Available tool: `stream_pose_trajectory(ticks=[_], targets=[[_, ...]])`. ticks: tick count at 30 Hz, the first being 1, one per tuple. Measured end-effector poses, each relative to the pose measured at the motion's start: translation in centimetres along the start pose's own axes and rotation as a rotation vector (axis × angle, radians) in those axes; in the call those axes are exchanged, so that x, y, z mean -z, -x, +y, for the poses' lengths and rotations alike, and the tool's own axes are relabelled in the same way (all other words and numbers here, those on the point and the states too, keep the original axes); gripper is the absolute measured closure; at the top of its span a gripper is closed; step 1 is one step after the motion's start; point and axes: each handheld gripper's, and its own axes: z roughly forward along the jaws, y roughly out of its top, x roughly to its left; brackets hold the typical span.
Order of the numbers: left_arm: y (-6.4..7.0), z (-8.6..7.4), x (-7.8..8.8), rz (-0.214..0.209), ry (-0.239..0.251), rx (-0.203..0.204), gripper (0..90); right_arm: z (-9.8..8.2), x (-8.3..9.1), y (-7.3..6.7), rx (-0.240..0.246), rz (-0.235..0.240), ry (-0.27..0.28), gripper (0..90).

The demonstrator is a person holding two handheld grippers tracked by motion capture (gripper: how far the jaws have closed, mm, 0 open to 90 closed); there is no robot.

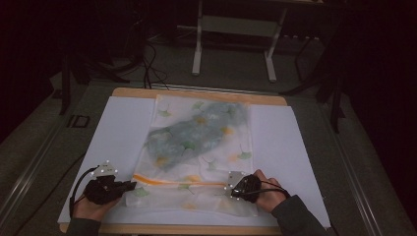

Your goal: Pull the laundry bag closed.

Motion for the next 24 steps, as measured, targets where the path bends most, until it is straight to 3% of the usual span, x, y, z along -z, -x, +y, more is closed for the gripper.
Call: stream_pose_trajectory(ticks=[24], targets=[[-0.1, 0.0, -0.1, -0.002, -0.005, 0.003, 88.7, -1.8, 1.3, 0.4, 0.000, -0.022, -0.021, 90.0]])
